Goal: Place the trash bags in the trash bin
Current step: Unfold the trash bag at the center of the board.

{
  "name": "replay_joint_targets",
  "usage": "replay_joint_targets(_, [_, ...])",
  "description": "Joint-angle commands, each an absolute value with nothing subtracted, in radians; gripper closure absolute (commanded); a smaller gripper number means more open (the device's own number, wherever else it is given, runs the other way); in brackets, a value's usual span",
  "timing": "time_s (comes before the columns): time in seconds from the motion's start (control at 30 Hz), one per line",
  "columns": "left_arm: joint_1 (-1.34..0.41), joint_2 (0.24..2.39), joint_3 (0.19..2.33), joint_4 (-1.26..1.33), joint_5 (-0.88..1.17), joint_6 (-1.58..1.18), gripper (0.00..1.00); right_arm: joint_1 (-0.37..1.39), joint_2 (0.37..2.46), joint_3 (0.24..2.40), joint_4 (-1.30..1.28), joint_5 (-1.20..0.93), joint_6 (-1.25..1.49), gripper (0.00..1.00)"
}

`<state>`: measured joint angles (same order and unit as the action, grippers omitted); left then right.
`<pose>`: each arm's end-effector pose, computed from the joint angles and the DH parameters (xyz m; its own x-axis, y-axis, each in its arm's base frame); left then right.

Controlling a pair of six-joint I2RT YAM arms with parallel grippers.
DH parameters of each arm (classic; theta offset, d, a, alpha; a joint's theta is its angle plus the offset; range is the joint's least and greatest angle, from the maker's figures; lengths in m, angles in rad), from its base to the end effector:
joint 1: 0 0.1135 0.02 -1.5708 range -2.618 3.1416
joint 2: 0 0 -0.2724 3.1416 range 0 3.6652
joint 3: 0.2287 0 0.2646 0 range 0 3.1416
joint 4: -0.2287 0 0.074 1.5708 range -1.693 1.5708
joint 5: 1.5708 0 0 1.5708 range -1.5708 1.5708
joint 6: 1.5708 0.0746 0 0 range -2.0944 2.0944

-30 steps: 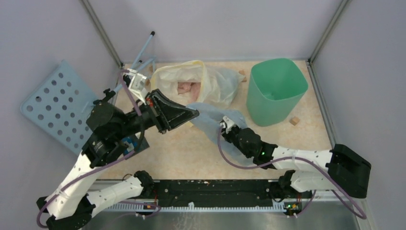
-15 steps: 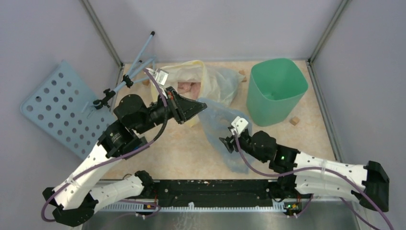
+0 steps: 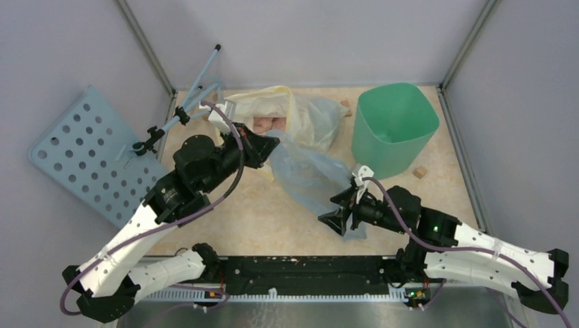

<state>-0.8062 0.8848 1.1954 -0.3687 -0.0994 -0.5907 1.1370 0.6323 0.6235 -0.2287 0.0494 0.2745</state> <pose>0.1593 -0.1554 0.4516 -0.3951 -0.3886 -0.8324 0.5171 0.6548 -0.5512 0.0886 0.1825 0.2973 -0.3354 -0.0799 -0.9387 -0.8261 0.5039 0.2523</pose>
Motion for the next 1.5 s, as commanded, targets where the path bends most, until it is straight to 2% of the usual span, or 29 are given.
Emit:
replay_joint_targets(0.0, [-0.799, 0.918, 1.180, -0.360, -0.158, -0.552, 1.00, 1.150, 0.623, 0.680, -0.329, -0.048, 0.366, 0.29])
replay_joint_targets(0.2, [-0.789, 0.934, 1.174, -0.387, -0.186, -0.532, 1.00, 1.150, 0.577, 0.752, -0.588, 0.268, 0.443, 0.27])
replay_joint_targets(0.3, [-0.787, 0.937, 1.164, -0.415, -0.286, -0.503, 1.00, 1.150, 0.552, 0.763, -0.685, 0.326, 0.478, 0.20])
replay_joint_targets(0.4, [-0.783, 0.949, 1.155, -0.429, -0.315, -0.490, 1.00, 1.151, 0.555, 0.755, -0.682, 0.275, 0.505, 0.13])
replay_joint_targets(0.47, [-0.781, 0.946, 1.143, -0.420, -0.307, -0.492, 1.00, 1.151, 0.592, 0.759, -0.699, 0.274, 0.521, 0.12])
replay_joint_targets(0.67, [-0.779, 0.947, 1.148, -0.425, -0.285, -0.489, 1.00, 1.151, 0.732, 0.736, -0.625, 0.087, 0.521, 0.11])
replay_joint_targets(0.87, [-0.779, 0.932, 1.151, -0.431, -0.268, -0.495, 1.00, 1.166, 0.816, 0.724, -0.648, 0.143, 0.570, 0.10])
replay_joint_targets(1.13, [-0.778, 0.936, 1.146, -0.440, -0.283, -0.491, 1.00, 1.224, 0.918, 0.723, -0.619, 0.081, 0.592, 0.11])
replay_joint_targets(1.17, [-0.778, 0.939, 1.145, -0.441, -0.285, -0.489, 1.00, 1.232, 0.927, 0.720, -0.617, 0.080, 0.595, 0.14])
replay_joint_targets(1.27, [-0.774, 0.947, 1.139, -0.442, -0.287, -0.487, 1.00, 1.239, 0.941, 0.715, -0.616, 0.093, 0.607, 0.34])
replay_joint_targets(1.47, [-0.749, 0.952, 1.094, -0.437, -0.290, -0.488, 1.00, 1.240, 0.808, 0.730, -0.593, 0.137, 0.622, 0.99])
